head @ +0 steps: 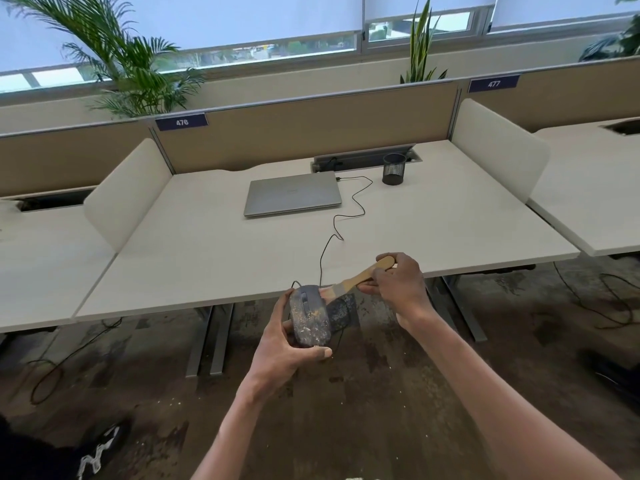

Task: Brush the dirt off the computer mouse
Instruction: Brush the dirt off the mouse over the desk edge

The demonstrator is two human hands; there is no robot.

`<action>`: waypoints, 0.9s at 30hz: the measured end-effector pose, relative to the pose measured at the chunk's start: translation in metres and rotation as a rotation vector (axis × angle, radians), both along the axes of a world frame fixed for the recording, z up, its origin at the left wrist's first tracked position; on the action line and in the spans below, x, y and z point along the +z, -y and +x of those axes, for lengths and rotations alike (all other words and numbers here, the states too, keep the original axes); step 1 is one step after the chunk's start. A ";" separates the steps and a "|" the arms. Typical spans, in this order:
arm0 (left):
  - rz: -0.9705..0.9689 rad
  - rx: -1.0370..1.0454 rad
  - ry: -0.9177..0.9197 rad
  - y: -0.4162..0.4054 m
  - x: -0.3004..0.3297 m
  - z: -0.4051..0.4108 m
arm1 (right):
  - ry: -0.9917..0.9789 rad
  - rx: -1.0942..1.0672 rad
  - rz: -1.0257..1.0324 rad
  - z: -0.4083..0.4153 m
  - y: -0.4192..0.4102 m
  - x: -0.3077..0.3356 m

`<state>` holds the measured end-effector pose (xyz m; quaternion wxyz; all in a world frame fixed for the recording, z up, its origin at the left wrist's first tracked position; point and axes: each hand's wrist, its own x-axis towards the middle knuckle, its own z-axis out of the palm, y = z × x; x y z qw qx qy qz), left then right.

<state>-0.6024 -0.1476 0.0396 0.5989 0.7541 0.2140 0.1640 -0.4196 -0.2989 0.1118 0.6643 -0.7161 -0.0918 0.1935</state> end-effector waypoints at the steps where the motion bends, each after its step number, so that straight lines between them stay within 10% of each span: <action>1: 0.000 0.003 -0.003 -0.001 0.001 0.000 | -0.007 0.011 -0.007 0.001 0.001 -0.001; 19: 0.012 -0.013 -0.010 0.000 0.002 -0.003 | 0.094 0.084 0.001 -0.007 0.003 0.004; 27: 0.007 -0.025 -0.032 0.002 0.002 -0.002 | 0.710 0.257 -0.067 -0.023 -0.004 0.025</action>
